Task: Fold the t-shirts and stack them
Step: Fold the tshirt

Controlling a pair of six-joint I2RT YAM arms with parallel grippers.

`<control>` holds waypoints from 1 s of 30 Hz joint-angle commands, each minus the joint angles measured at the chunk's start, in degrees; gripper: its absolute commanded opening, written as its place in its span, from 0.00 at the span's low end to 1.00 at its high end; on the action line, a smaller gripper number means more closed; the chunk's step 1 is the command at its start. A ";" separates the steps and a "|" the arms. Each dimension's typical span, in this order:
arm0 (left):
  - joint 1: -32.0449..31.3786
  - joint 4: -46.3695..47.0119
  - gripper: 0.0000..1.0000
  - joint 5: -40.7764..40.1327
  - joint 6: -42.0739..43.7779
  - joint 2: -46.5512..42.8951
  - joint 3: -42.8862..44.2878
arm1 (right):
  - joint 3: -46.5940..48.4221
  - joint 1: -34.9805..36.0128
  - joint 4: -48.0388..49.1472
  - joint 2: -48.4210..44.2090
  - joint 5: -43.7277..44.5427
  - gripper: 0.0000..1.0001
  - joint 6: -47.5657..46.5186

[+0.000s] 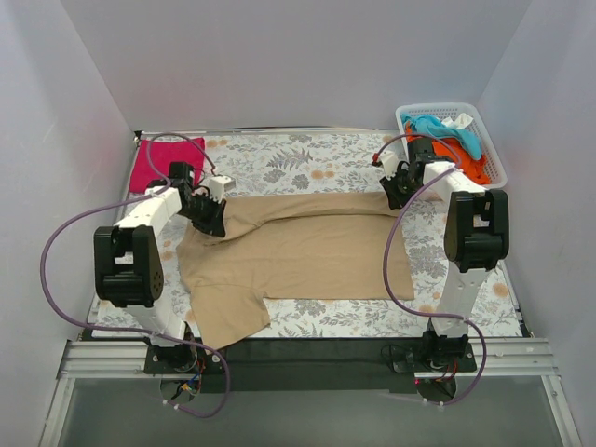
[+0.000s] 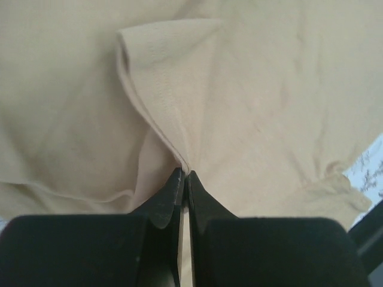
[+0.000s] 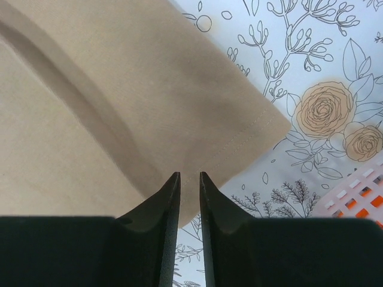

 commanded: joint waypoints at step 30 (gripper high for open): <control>-10.05 8.14 0.37 0.64 -7.10 1.65 -1.22 | 2.30 0.17 -3.48 -2.73 -3.63 0.19 -0.28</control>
